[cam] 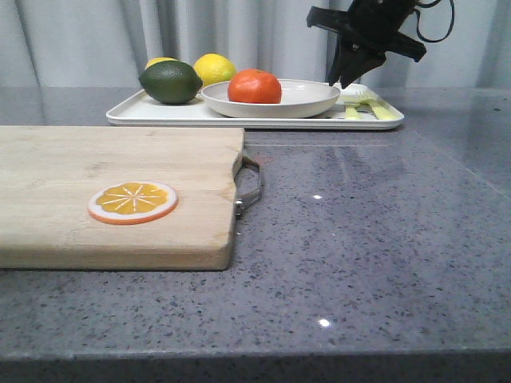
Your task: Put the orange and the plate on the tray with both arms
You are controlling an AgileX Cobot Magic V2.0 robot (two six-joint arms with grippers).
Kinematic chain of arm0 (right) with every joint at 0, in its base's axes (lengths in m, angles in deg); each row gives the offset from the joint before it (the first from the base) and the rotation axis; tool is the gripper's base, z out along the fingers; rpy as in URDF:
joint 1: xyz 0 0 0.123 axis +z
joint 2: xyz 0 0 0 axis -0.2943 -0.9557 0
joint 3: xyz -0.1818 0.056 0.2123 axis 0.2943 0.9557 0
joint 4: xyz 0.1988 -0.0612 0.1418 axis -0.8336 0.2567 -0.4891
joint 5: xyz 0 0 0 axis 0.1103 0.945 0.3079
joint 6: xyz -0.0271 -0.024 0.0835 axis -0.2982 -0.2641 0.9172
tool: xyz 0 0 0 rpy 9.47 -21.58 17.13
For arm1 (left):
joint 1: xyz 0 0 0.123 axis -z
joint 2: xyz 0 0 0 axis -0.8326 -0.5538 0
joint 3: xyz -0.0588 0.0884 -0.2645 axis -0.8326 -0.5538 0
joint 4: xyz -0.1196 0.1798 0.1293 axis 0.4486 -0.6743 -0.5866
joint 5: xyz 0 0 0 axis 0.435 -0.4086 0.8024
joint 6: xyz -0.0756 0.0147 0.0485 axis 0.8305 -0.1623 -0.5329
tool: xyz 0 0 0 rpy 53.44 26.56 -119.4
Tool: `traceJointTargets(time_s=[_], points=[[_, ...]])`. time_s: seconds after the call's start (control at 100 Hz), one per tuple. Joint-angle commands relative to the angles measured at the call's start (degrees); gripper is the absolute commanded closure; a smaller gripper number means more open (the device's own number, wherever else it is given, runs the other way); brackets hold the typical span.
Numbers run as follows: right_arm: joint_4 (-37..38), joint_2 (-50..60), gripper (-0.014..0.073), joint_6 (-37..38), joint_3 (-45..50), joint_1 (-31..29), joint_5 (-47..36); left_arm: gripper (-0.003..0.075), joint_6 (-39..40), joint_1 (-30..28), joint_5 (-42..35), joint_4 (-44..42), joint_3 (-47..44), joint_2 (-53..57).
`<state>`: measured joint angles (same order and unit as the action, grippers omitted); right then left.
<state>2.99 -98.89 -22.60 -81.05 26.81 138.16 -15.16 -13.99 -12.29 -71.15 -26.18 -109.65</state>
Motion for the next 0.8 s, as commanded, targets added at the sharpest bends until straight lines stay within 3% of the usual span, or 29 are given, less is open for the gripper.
traceJointTargets(time_s=[0.0, 0.15, 0.34, 0.65, 0.79], points=[[-1.2, 4.5, 0.0428, 0.0, -2.5, 0.1, -2.7, 0.0741, 0.4, 0.1, -4.3, 0.4, 1.5, 0.0], [-0.3, 5.8, 0.0458, 0.0, -2.5, 0.1, -1.3, 0.0741, 0.4, 0.1, -4.3, 0.4, 1.5, 0.0], [2.2, 6.9, 0.0667, 0.0, -2.5, 0.1, 3.0, 0.0741, 0.4, 0.1, -4.3, 0.4, 1.5, 0.0], [2.8, 10.0, 0.0660, 0.0, -2.5, 0.4, 6.0, 0.0741, 0.4, 0.1, -4.3, 0.4, 1.5, 0.0], [6.6, 11.7, 0.0660, -0.2, -2.4, 1.9, 7.4, 0.0741, 0.4, 0.1, -4.3, 0.4, 1.5, 0.0]])
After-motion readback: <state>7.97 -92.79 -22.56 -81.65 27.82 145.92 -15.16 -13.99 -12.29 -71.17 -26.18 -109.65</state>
